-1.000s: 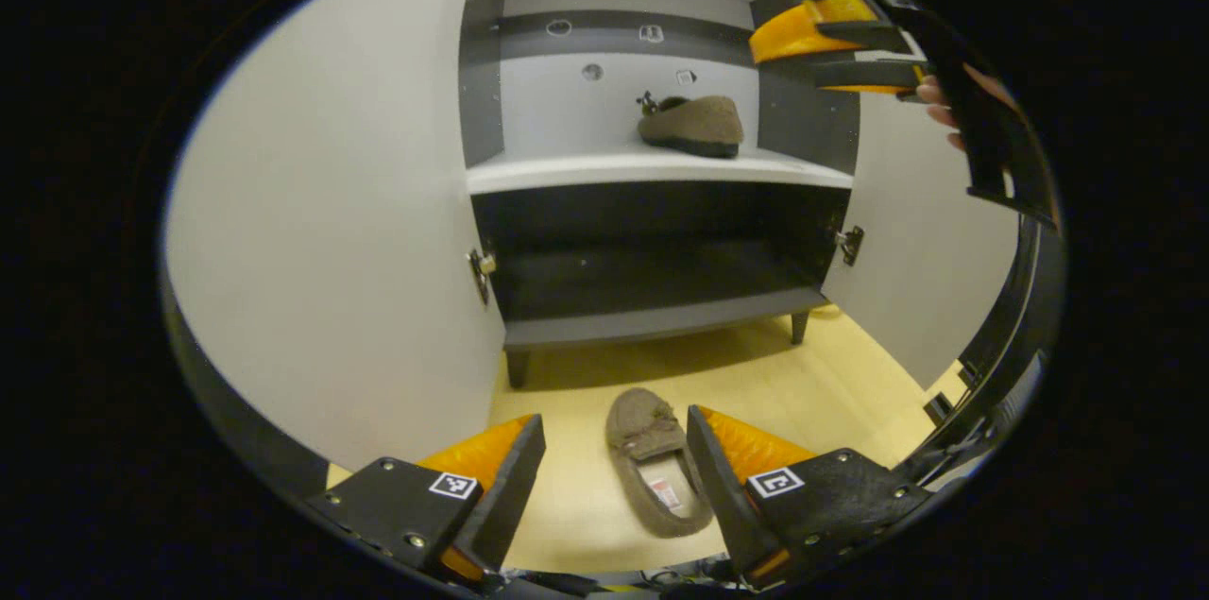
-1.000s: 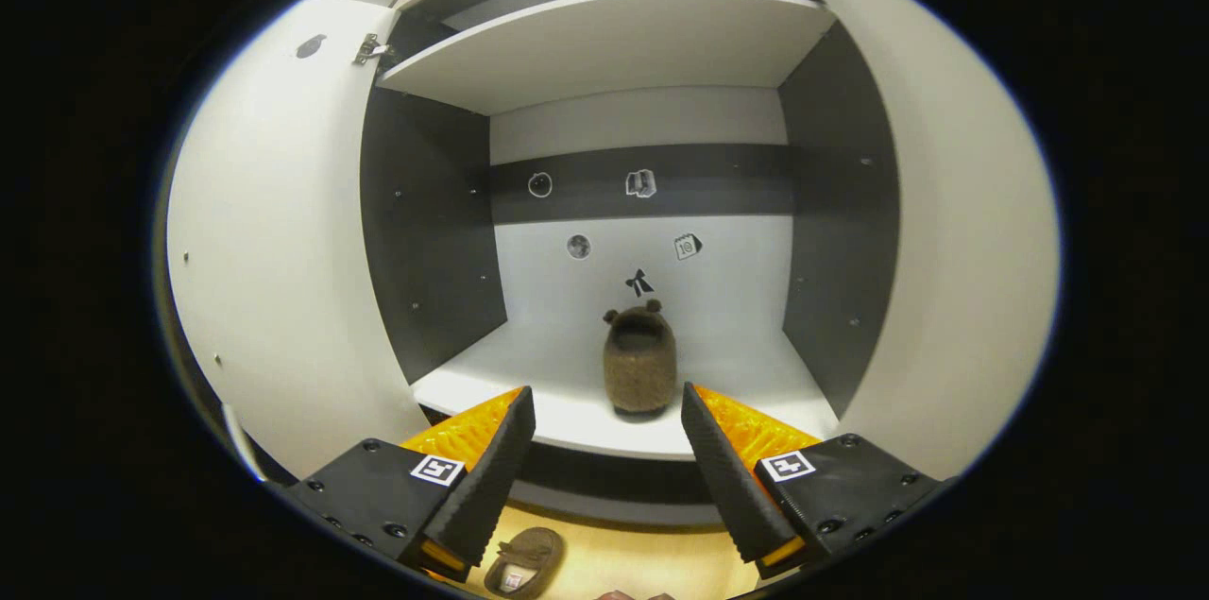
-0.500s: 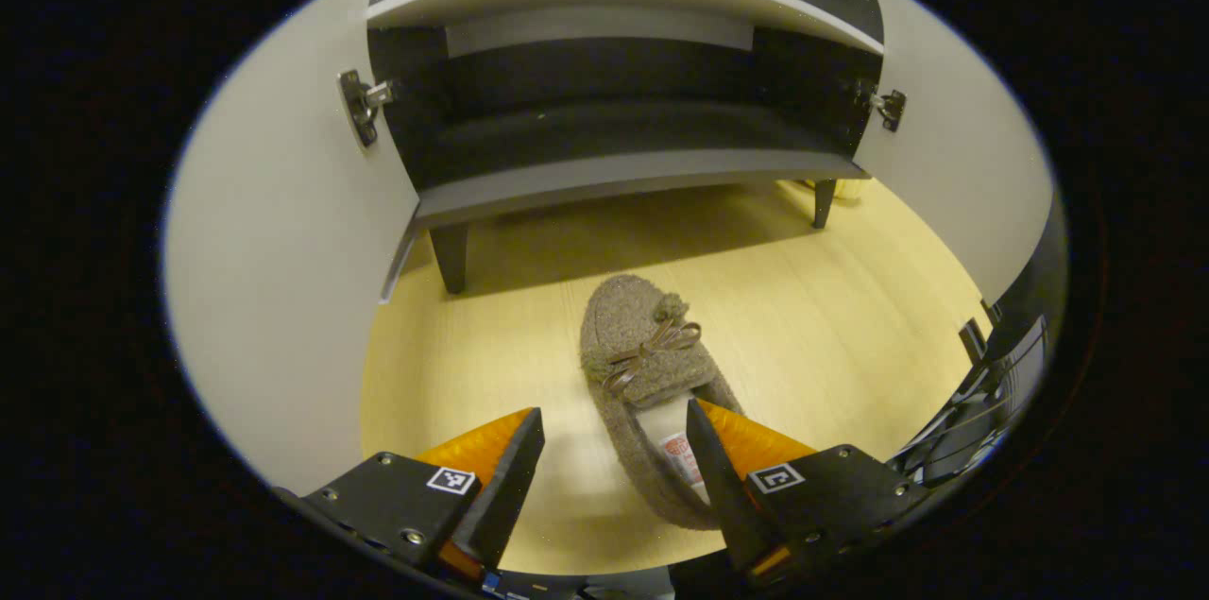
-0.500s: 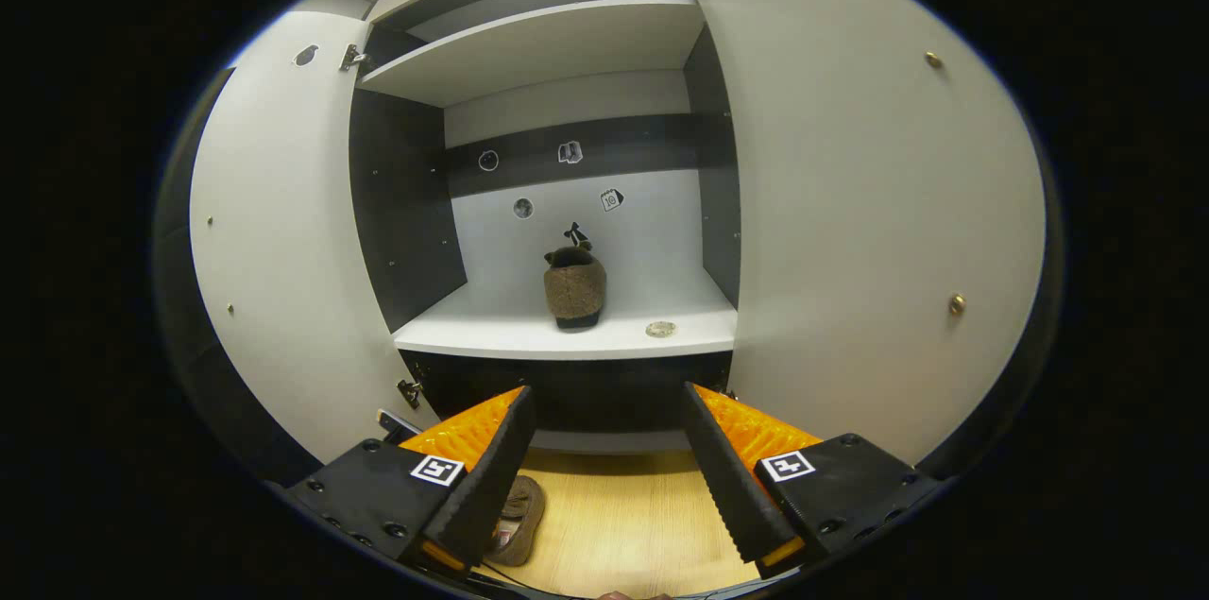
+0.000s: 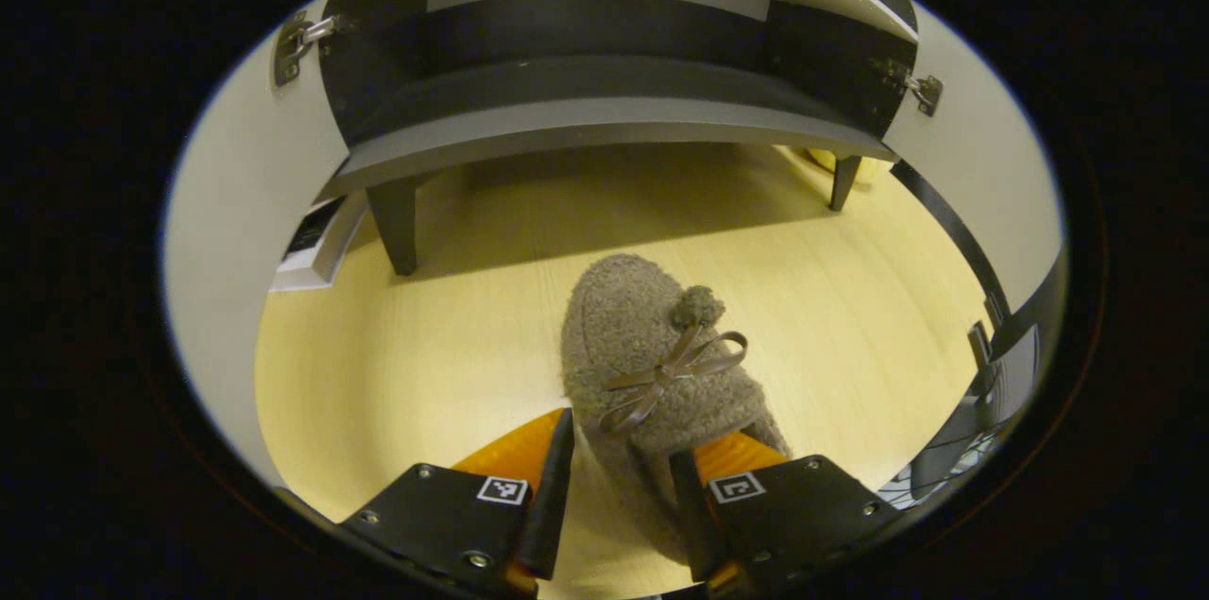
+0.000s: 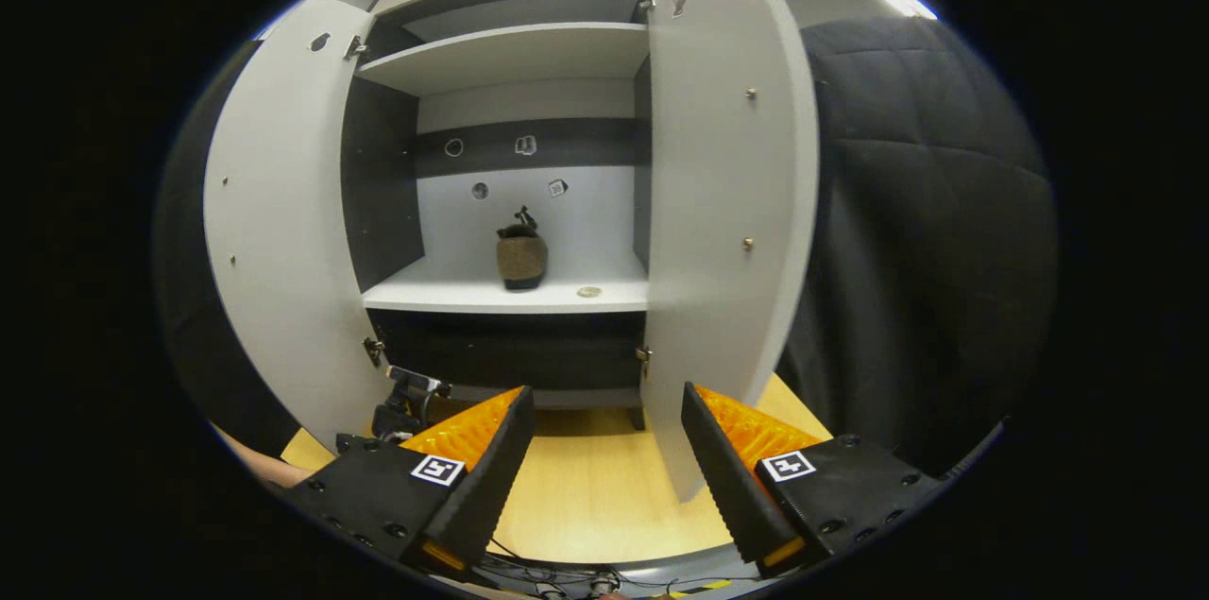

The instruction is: Grab one shoe with the right hand and put it into the shoe cabinet, grab the other shoe with the left hand and put it into the shoe cabinet; then close the right door with the right hand and the left door with the left hand.

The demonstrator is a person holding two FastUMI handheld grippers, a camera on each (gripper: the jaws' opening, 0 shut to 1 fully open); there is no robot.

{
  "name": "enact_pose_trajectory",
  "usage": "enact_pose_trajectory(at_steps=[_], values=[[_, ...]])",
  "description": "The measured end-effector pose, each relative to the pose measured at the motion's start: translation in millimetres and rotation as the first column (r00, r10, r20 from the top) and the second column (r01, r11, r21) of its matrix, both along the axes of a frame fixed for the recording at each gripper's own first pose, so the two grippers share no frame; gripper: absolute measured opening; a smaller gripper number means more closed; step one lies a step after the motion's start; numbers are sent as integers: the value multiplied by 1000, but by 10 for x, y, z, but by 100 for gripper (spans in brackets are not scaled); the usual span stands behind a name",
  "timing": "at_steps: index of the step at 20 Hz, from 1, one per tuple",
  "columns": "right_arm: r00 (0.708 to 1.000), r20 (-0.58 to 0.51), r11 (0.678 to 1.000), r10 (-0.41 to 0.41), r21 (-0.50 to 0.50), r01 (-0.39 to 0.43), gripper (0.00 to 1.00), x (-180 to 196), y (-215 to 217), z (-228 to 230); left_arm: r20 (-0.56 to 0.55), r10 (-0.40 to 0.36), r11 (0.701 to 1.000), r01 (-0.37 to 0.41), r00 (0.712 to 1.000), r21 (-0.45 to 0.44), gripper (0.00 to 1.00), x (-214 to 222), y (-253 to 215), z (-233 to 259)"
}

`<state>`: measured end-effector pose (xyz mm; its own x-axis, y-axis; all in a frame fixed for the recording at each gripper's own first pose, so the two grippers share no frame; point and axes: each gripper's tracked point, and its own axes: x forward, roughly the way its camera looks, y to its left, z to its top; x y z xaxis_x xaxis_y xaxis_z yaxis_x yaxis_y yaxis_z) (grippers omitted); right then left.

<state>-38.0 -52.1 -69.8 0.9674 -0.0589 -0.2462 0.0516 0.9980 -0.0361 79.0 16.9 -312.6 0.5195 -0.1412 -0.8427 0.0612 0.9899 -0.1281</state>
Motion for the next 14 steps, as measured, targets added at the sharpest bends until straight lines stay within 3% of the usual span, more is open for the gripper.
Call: enact_pose_trajectory(at_steps=[1, 2, 4, 5, 7, 8, 12, 13, 14], values=[[999, -4, 999, -42, 3, 42, 99, -72, -114, -8, -1, -6, 1000, 6, 1000, -7, 65, 33, 21, -4], [996, -9, 996, -86, 18, 86, 98, -142, -234, -15, 10, -18, 1000, 18, 1000, -7, 65, 139, 0, -51], [983, -11, 982, -181, 45, 181, 99, -256, -526, -8, 7, -42, 999, 42, 999, -22, 46, 103, 31, -44], [975, -9, 973, -223, 51, 223, 100, -298, -668, 6, 17, -41, 999, 41, 999, 0, 46, 116, 103, 4], [955, 10, 954, -295, 49, 295, 99, -420, -952, 87, 15, 5, 999, -5, 1000, 40, 23, 180, 177, -53], [944, 24, 944, -328, 39, 327, 99, -470, -1094, 139, 7, 8, 999, -8, 1000, 44, 6, 165, 139, -70], [908, 73, 911, -413, 13, 413, 99, -501, -1549, 304, 4, 9, 1000, -10, 1000, 22, 6, 82, 78, 16], [904, 82, 908, -419, 12, 419, 94, -499, -1655, 328, -4, 26, 1000, -26, 1000, 5, 6, 99, 96, 9], [903, 90, 907, -421, 10, 422, 99, -468, -1739, 355, -6, 45, 999, -45, 999, 1, 6, 132, 112, 18]])
